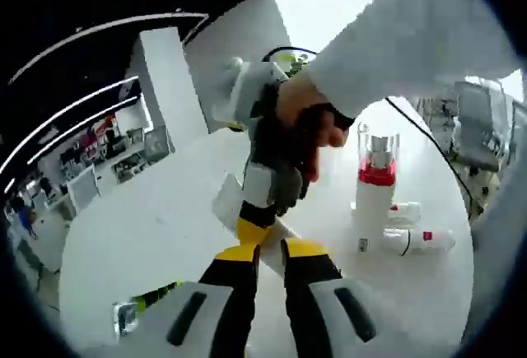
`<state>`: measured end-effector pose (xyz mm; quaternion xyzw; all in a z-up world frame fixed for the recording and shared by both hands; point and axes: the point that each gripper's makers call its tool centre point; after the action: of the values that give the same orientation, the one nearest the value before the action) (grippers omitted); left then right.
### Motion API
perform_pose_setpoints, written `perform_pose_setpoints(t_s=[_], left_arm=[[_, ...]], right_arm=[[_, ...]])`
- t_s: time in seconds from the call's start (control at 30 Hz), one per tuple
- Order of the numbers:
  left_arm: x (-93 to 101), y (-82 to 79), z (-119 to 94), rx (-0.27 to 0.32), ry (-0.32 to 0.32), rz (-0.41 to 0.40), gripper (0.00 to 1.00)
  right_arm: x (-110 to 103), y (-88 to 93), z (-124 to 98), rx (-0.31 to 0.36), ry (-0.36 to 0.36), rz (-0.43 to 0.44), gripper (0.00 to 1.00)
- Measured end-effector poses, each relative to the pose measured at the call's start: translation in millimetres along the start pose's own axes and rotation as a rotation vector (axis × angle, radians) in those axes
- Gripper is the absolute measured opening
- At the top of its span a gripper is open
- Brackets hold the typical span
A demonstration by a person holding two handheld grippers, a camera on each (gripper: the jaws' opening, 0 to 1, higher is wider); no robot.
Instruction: Arrange the skincare products in the storage area until every visible bottle or jar stands upright without overlapping.
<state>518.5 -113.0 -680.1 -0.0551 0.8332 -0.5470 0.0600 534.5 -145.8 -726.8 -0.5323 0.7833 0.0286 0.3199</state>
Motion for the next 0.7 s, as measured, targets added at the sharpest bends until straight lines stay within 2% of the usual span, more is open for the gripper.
perform_pose_setpoints(t_s=[0.07, 0.1, 0.17, 0.2, 0.23, 0.3, 0.33, 0.37, 0.4, 0.43, 0.47, 0.5, 0.63, 0.67, 0.7], left_arm=[[-3.1, 3.1, -2, 0.001, 0.039, -0.120, 0.24], [-6.9, 0.6, -4, 0.026, 0.047, -0.139, 0.23], [3.5, -6.6, -9, 0.065, 0.108, -0.184, 0.24], [7.8, -8.0, -10, 0.068, 0.125, -0.211, 0.26], [15.3, -10.2, -12, 0.077, 0.166, -0.258, 0.30], [18.1, -11.9, -12, 0.093, 0.190, -0.299, 0.40], [2.1, -8.8, -8, 0.088, 0.178, -0.300, 0.41], [-3.9, -8.7, -6, 0.103, 0.162, -0.300, 0.39], [-10.4, -9.0, -4, 0.118, 0.175, -0.319, 0.37], [-5.9, -17.6, -6, 0.165, 0.236, -0.366, 0.40], [4.9, -23.5, -9, 0.194, 0.279, -0.421, 0.41], [7.4, -27.6, -11, 0.216, 0.300, -0.421, 0.40], [20.4, -29.8, -15, 0.211, 0.393, -0.384, 0.41], [32.8, -35.9, -19, 0.241, 0.431, -0.344, 0.40], [38.2, -38.2, -22, 0.250, 0.455, -0.338, 0.39]], right_arm=[[-9, -3.5, -6, 0.022, -0.037, -0.052, 0.05], [-15, -5.2, -12, 0.040, -0.056, -0.093, 0.05], [-26, -6.8, -21, 0.069, -0.095, -0.173, 0.05], [-30, -6.5, -26, 0.075, -0.108, -0.187, 0.05], [-36, -6.1, -32, 0.088, -0.127, -0.205, 0.05], [-50, -6.2, -43, 0.129, -0.180, -0.285, 0.05], [-54, -4.9, -48, 0.134, -0.192, -0.300, 0.05], [-65, -2.6, -54, 0.153, -0.232, -0.350, 0.05], [-70, -1.0, -59, 0.164, -0.252, -0.370, 0.05], [-75, 1.2, -63, 0.171, -0.262, -0.398, 0.05], [-82, 6.2, -69, 0.173, -0.293, -0.469, 0.05], [-90, 10.3, -73, 0.174, -0.324, -0.491, 0.05], [-108, 14.4, -83, 0.194, -0.432, -0.604, 0.05], [-115, 18.5, -87, 0.207, -0.471, -0.667, 0.05], [-117, 22.8, -88, 0.191, -0.486, -0.670, 0.05]])
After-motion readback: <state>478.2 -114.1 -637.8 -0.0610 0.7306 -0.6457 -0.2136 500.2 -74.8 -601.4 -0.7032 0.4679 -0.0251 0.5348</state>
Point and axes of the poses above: the point that each gripper's makers call its tool centre point, and the gripper's own axes: z roughly forward along the fingers, x roughly to its right, y roughly out of its underside, and after that the axes turned 5 degrees about z, right-handed
